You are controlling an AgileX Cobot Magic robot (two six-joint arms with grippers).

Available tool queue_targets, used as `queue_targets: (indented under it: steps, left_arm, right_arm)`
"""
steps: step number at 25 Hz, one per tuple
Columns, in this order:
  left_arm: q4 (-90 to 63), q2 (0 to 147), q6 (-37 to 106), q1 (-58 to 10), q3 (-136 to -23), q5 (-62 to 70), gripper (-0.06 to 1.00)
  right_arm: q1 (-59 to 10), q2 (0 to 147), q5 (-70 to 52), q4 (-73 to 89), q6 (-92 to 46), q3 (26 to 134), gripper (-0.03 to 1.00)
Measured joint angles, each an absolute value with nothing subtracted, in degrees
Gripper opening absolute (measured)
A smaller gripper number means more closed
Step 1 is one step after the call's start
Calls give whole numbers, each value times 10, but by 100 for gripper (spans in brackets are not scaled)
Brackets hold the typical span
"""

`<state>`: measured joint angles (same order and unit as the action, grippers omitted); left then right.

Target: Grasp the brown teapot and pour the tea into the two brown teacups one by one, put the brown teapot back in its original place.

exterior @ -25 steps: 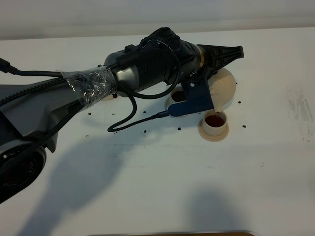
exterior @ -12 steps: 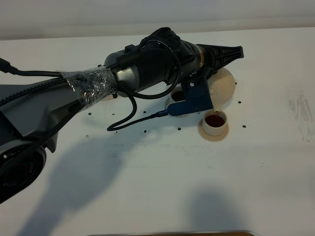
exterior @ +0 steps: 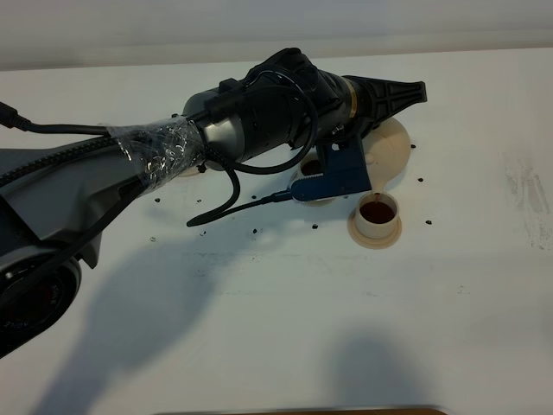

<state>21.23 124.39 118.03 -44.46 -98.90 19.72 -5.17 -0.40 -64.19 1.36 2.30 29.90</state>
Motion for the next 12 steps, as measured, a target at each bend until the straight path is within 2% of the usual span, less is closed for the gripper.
queue_targets:
  steps: [12]
  left_arm:
    - [227, 1244, 1178, -445, -989, 182, 8]
  right_arm:
    - [-52, -4, -642, 14, 23, 299, 44]
